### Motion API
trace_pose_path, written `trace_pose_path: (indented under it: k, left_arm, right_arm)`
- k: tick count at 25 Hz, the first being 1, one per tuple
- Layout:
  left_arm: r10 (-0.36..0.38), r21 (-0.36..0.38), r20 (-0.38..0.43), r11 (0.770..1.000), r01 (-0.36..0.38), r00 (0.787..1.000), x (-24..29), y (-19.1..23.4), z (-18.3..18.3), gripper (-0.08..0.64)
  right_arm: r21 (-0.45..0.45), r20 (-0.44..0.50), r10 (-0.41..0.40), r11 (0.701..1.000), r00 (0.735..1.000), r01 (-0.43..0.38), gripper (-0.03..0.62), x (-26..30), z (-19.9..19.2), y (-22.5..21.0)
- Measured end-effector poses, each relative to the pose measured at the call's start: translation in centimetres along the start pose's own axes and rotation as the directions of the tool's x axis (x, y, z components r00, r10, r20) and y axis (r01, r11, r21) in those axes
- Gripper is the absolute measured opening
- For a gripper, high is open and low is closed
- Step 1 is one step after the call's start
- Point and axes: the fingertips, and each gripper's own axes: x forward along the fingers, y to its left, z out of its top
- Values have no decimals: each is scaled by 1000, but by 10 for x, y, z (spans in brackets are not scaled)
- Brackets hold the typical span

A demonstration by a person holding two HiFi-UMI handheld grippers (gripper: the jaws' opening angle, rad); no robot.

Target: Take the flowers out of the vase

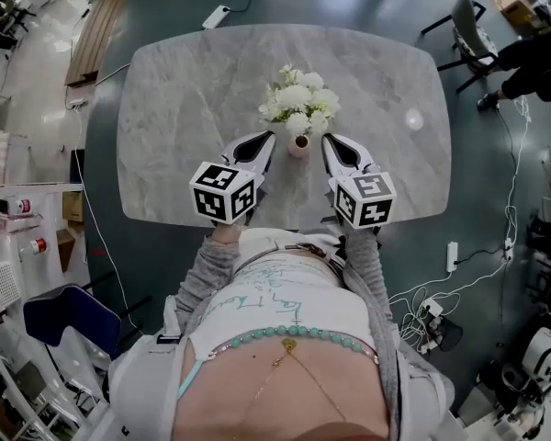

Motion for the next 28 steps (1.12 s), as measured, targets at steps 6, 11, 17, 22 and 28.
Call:
trace_pose_path:
  k: [6,11,17,22,28]
  left_arm:
    - [58,-22,14,998,-58,998,1,-7,-3,0]
    - [87,-56,32,995,-86,996,1,-10,-4,0]
    - [125,-82,51,989,-121,991,-1,-8,-2,0]
    - [146,-102,51,985,-140,988,-1,-7,-7,0]
    - [156,-114,40,982,-151,987,4,-6,-11,0]
  right_arm:
    - [-37,-9,70,997,997,-71,26,7,1,-2]
    - [-55,-29,112,992,993,-114,26,13,0,-2]
    - [-59,-54,152,986,987,-155,26,19,-4,-2]
    - [-69,-87,184,979,979,-190,26,30,-10,2]
    - [-118,-141,205,968,969,-222,26,40,-18,-1]
